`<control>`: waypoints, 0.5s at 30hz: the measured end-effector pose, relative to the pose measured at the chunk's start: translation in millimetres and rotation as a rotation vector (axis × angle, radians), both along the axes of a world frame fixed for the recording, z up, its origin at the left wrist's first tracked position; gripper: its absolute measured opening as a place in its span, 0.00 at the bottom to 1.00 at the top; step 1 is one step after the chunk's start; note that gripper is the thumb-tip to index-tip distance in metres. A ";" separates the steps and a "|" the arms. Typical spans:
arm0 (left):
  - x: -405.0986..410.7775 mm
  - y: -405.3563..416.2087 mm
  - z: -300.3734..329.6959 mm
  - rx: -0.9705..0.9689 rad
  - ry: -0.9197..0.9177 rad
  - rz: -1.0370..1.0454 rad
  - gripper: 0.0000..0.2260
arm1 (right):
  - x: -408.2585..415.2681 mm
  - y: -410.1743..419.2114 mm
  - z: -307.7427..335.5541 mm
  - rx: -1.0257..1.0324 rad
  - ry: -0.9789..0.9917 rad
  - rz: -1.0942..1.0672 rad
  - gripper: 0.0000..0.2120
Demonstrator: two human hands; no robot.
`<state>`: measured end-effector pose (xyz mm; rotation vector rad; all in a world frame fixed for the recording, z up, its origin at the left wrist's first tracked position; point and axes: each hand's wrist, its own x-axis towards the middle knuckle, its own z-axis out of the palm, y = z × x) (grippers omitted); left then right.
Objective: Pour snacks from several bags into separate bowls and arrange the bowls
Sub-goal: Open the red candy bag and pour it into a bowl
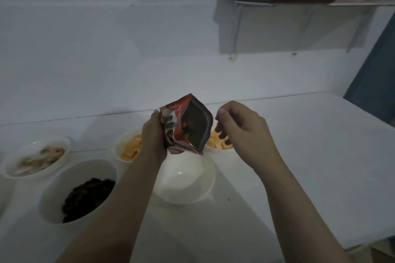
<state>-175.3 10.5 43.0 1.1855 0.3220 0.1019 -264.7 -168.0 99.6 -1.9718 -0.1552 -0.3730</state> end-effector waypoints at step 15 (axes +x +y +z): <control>19.2 106.5 -32.1 0.423 -0.130 0.107 0.19 | 27.6 127.1 -25.0 -0.147 0.033 -0.199 0.11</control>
